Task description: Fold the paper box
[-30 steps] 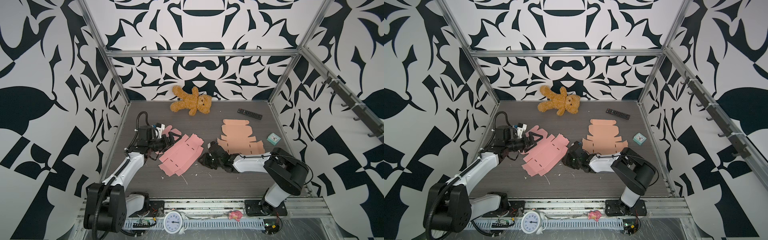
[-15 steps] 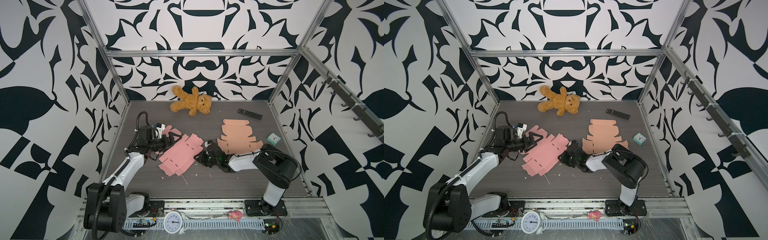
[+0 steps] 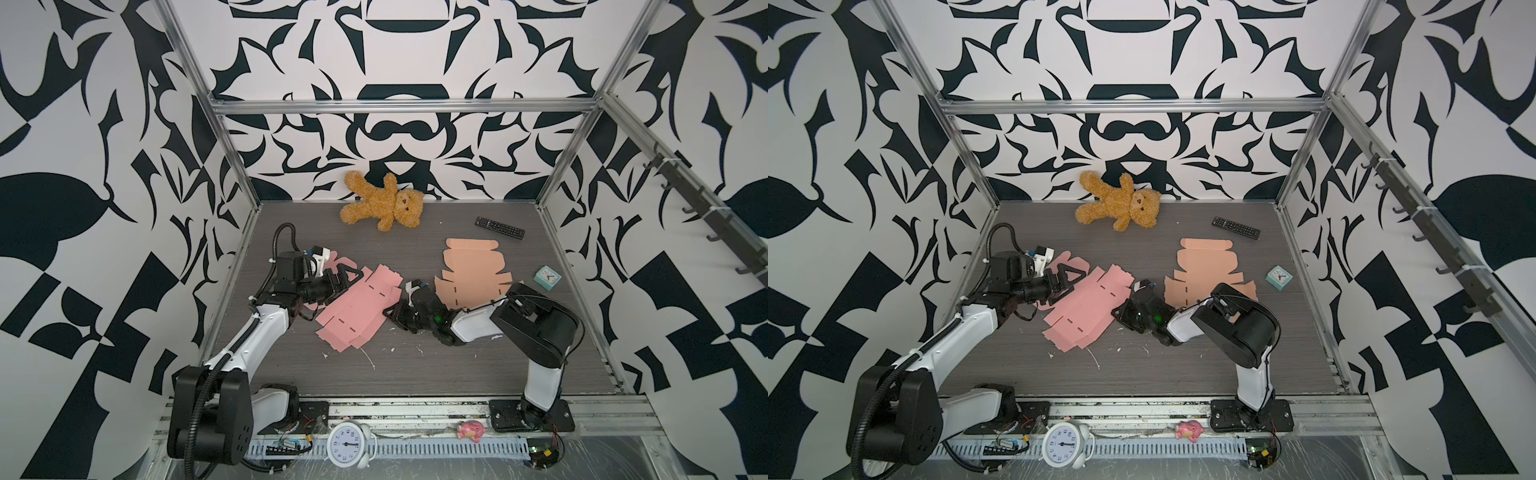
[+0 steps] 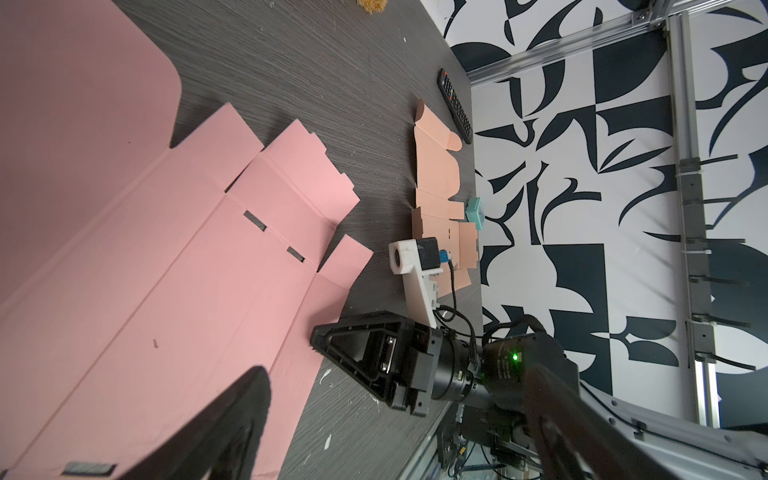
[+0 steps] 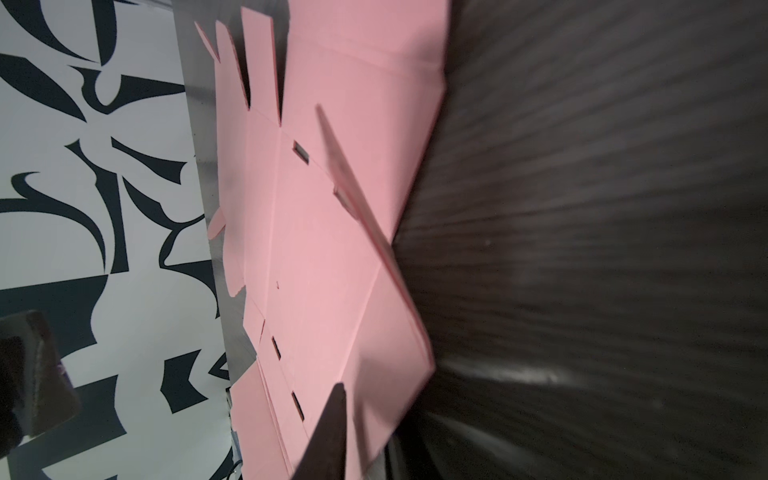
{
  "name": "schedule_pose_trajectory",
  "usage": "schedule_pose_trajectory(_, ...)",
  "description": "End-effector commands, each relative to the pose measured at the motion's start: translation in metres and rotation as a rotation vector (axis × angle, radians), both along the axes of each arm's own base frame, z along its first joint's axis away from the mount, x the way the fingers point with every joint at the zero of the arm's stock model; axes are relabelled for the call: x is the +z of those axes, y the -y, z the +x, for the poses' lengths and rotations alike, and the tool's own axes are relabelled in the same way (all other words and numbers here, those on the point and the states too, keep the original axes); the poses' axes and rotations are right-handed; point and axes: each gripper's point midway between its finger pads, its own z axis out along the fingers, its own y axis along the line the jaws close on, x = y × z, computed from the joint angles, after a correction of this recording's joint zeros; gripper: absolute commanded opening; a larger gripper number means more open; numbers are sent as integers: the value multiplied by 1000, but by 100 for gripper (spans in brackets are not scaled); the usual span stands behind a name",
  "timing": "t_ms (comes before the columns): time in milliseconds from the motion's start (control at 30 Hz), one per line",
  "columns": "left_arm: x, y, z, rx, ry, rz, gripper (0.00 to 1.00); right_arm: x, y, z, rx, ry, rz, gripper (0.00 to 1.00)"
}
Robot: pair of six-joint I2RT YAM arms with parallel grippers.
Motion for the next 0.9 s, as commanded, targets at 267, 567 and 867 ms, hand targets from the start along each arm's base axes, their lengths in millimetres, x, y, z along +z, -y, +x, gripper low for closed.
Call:
schedule_pose_trajectory(267, 7, 3, -3, -11, 10, -58, 98, -19, 11, -7, -13, -38, -42, 13)
schedule_pose_trajectory(567, 5, 0, -5, 0, 12, -70, 98, -9, 22, -13, 44, -22, -92, 9)
schedule_pose_trajectory(867, 2, 1, -3, -4, 1, -106, 98, 6, 50, -15, 127, -30, -178, 7)
